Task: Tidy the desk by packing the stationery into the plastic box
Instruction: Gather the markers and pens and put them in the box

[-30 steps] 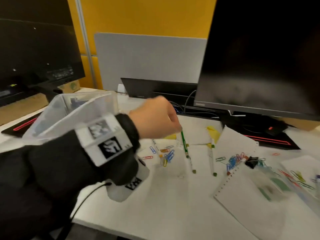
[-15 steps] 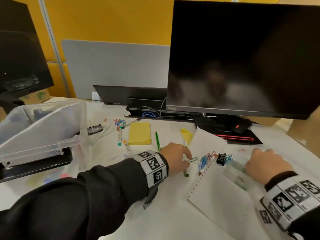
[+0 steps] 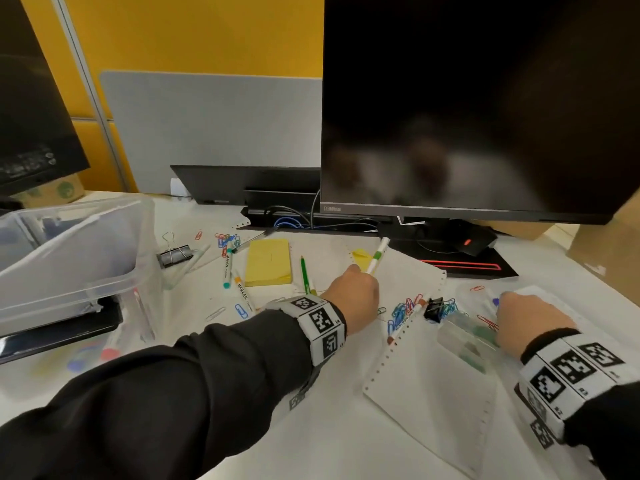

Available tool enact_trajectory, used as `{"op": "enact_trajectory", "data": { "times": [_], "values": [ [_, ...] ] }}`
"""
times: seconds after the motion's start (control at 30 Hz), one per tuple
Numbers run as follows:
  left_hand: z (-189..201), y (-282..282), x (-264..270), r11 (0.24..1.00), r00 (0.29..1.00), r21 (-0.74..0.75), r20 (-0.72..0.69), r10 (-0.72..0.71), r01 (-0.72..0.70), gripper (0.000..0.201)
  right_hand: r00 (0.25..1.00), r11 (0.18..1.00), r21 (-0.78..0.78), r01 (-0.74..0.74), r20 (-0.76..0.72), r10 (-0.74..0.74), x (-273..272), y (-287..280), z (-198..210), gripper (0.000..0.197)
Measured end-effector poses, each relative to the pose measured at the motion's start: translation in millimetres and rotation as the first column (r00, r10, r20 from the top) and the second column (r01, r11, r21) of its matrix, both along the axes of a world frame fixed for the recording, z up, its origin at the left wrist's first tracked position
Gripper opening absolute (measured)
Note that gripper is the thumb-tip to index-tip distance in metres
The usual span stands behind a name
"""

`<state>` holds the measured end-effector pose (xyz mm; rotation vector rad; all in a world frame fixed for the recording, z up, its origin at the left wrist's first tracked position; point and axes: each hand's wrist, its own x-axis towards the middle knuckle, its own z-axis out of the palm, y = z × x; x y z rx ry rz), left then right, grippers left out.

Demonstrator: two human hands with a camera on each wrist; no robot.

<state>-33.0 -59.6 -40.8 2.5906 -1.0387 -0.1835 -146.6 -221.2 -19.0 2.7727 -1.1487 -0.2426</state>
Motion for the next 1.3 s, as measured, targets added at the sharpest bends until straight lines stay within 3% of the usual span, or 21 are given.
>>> {"op": "enact_trajectory", "data": {
  "times": [0.1, 0.2, 0.3, 0.43, 0.53, 0.73, 0.9, 1.0, 1.1, 1.2, 1.3],
  "values": [
    [-2.0, -5.8, -4.6, 0.995, 0.995, -0.02, -0.036, -0.097, 0.096, 0.028, 0.97, 0.993, 0.097, 0.067, 0.228, -0.087, 7.9, 3.2, 0.4, 0.031],
    [-9.1, -12.5, -6.7, 0.984, 0.985, 0.065, -0.07, -0.16, 0.164, 0.029, 0.913, 0.98, 0.2, 0.015, 0.397, -0.095, 14.7, 5.2, -3.0, 0.032],
    [-13.1, -15.9, -5.2, 0.983, 0.989, 0.132, -0.089, -0.12, 0.131, 0.029, 0.87, 0.978, 0.187, -0.088, 0.492, -0.015, 20.2, 4.4, -8.2, 0.041],
    [-10.5, -12.4, -7.8, 0.962, 0.998, 0.268, -0.009, -0.056, 0.056, 0.039, 0.765, 0.957, 0.226, -0.183, 0.644, -0.006, 24.5, 12.5, -10.6, 0.037],
    [-7.6, -10.5, -10.0, 0.978, 1.0, 0.207, -0.011, 0.024, -0.022, 0.043, 0.677, 0.929, 0.237, -0.284, 0.735, 0.019, 25.2, 22.5, -10.3, 0.031],
    [-3.2, 6.2, -15.1, 0.987, 0.993, -0.108, 0.024, 0.119, -0.116, 0.043, 0.638, 0.831, 0.36, -0.424, 0.77, -0.008, 29.8, 54.4, -5.7, 0.029],
    [0.8, 29.4, -23.8, 0.959, 0.995, -0.265, 0.027, -0.097, 0.101, 0.033, 0.605, 0.778, 0.326, -0.537, 0.791, 0.087, 45.4, 86.6, -15.9, 0.029],
    [1.4, 43.3, -18.2, 0.957, 0.983, -0.224, 0.057, -0.174, 0.183, 0.032, 0.571, 0.763, 0.304, -0.57, 0.814, 0.102, 55.8, 93.3, -15.5, 0.022],
    [-0.5, 53.0, -8.2, 0.966, 0.967, -0.068, 0.073, -0.244, 0.249, 0.039, 0.612, 0.745, 0.366, -0.557, 0.788, 0.071, 64.3, 96.5, -15.5, 0.022],
    [0.2, 56.4, -3.8, 0.952, 0.948, 0.012, 0.088, -0.307, 0.307, 0.034, 0.612, 0.699, 0.396, -0.596, 0.788, 0.075, 70.7, 99.6, -16.9, 0.022],
    [1.2, 60.2, -3.4, 0.92, 0.917, 0.094, 0.09, -0.387, 0.38, 0.031, 0.598, 0.723, 0.349, -0.596, 0.794, 0.109, 75.1, 102.3, -16.9, 0.014]
  ]
}}
